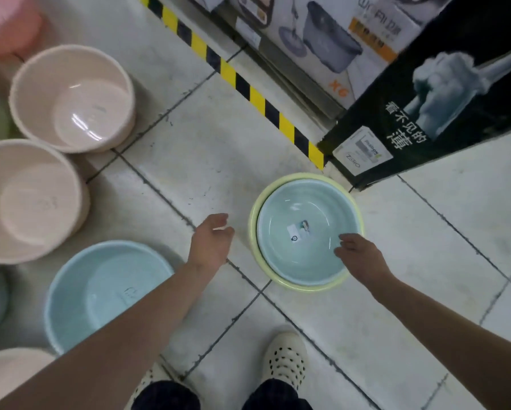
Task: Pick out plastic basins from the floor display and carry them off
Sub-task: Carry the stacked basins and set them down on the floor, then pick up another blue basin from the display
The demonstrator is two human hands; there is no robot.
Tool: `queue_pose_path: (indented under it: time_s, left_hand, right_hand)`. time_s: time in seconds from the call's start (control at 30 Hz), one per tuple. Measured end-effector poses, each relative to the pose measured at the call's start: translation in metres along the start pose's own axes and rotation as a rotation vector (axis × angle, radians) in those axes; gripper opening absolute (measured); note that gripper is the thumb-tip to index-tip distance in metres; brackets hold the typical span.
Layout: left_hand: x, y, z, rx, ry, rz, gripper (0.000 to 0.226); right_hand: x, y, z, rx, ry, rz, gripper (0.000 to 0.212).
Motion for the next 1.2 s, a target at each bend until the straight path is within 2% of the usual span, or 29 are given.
queue_pose_path:
  time_s: [0.17, 0.27, 0.33, 0.6, 0.87, 1.03, 1.2]
  left_hand:
    - [-0.112, 0.08, -0.019, 0.006, 0.125, -0.136, 0.022]
    - [-0.183, 0.127, -0.016, 0.022, 0.146, -0.24, 0.016]
    - [-0.228, 0.156, -0.003, -0.028, 0.196, -0.317, 0.013]
    - [-0.36, 0.256, 0.054, -0.214, 0.336, -0.524, 0.012]
    - [-0.408, 0.288, 0.123, -0.41, 0.41, -0.576, 0.016]
    - [-0.399, 0.279, 0.16, -0.448, 0.418, -0.545, 0.01]
    - [-0.387, 0.244, 0.184, -0.504, 0.403, -0.523, 0.021]
  right_hand:
    - [0.028, 0.108, 0.098, -0.212, 0.032, 0.173, 0.031]
    - [0.052, 0.171, 0.149, -0.318, 0.146, 0.286, 0.035]
    - [0.064, 0.21, 0.176, -0.361, 0.211, 0.355, 0.038]
    - [0.084, 0.335, 0.227, -0.508, 0.484, 0.472, 0.042]
    - [0.11, 0.379, 0.242, -0.548, 0.699, 0.485, 0.043]
    - [0.138, 0.381, 0.27, -0.622, 0.708, 0.468, 0.038]
    - [0.182, 0.366, 0.306, -0.7, 0.722, 0.477, 0.04]
Point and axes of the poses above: each hand's wrist, its own y-axis away from the middle knuckle, its own x-axis out of the palm, z = x × y, the point moved 8 cm from there along -y, towards the middle knuckle, and after that the axes turned 9 degrees about -z, right-handed, at the moved point
